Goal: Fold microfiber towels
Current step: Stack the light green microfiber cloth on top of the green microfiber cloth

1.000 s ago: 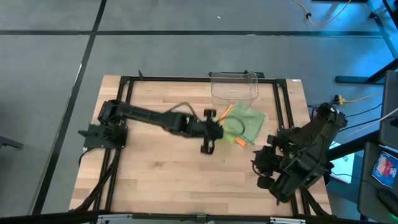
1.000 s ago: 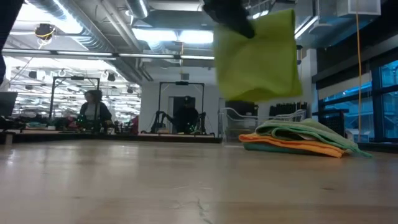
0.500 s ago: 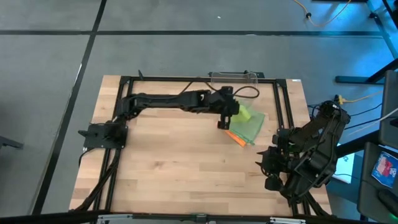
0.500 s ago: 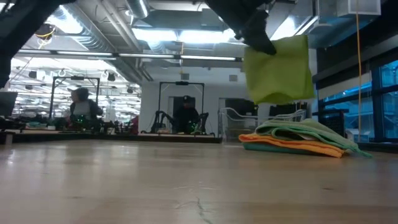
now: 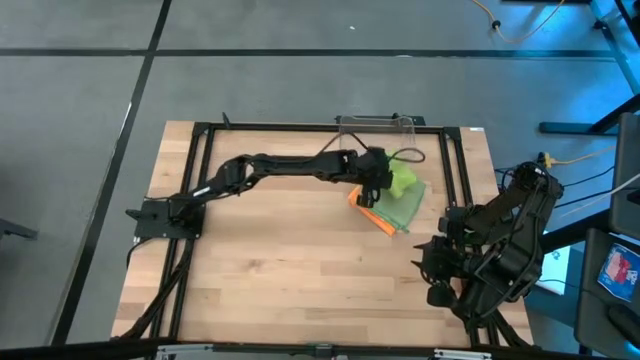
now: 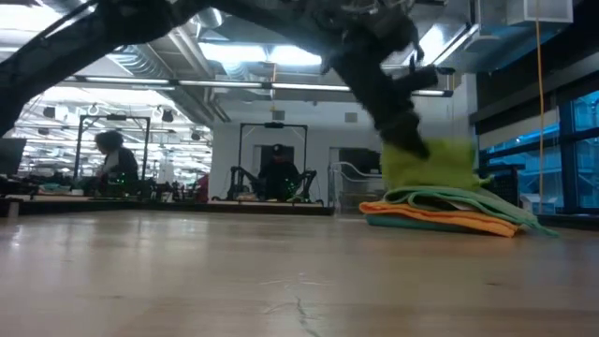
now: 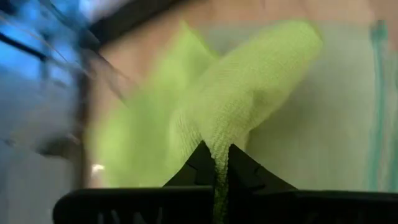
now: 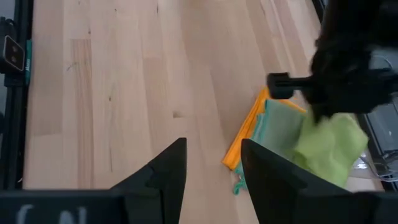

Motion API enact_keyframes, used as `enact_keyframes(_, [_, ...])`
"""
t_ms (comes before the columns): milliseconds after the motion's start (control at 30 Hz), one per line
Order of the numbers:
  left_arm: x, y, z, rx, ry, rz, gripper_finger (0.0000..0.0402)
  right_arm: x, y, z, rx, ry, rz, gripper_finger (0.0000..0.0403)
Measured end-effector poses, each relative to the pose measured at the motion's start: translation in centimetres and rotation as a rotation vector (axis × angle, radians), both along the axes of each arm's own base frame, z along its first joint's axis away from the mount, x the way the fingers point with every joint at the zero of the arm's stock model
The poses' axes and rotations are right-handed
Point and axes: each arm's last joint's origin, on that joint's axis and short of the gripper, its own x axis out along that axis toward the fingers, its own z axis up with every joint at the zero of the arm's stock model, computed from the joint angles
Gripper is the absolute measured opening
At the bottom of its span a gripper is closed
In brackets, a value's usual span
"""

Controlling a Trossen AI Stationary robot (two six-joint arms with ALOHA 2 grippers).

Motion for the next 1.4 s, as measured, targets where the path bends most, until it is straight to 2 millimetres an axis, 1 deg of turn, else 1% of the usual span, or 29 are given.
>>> enact_keyframes(67, [-0.1,-0.3,-1.5,-0.023,0.067,0.008,0.0,-0.1,0.1,0.0,0.0,0.0,0.007,0.0155])
enact_keyframes(133, [-0.3,-1.1,-2.0,-0.043,0.117,0.008,0.0,-0.3,0.3,0.0,0.001,0.0,0.017,0.0155])
enact_keyframes(267, [-0.2,-2.7,-2.4,-0.051,0.123,-0.025,0.0,-0.7,0.6,0.0,0.002,-0.001,0.034,0.0155])
enact_keyframes(400, [-0.1,-3.7,-2.4,-0.079,0.114,-0.071,0.0009,-0.9,0.7,0.0,0.02,-0.01,0.02,0.0155])
enact_keyframes(567, [-0.1,-4.3,-2.5,-0.084,0.127,-0.083,0.0046,-1.1,0.9,0.0,0.032,-0.015,0.016,0.0155])
enact_keyframes(833, [-0.2,-4.1,-2.4,-0.083,0.135,-0.075,0.0123,-1.2,1.0,0.0,0.045,-0.021,0.003,0.0155])
enact_keyframes(933, [-0.3,-4.1,-1.8,-0.065,0.128,-0.059,0.0142,-1.2,1.0,0.0,0.046,-0.022,0.002,0.0155])
enact_keyframes(1067, [-0.6,-4.1,0.7,-0.04,0.128,-0.038,0.0152,-1.2,1.0,0.0,0.047,-0.022,0.002,0.0155])
enact_keyframes(1200, [-0.9,-4.2,3.0,-0.093,0.1,-0.023,0.0153,-1.2,1.0,0.0,0.048,-0.022,0.002,0.0155])
enact_keyframes(1300, [-1.2,-3.8,3.8,-0.102,0.112,-0.013,0.0153,-1.1,1.0,0.0,0.051,-0.024,0.002,0.0155])
enact_keyframes(1400, [-1.8,-3.4,3.8,-0.1,0.172,0.003,0.0154,-1.1,1.1,0.0,0.058,-0.028,-0.003,0.0155])
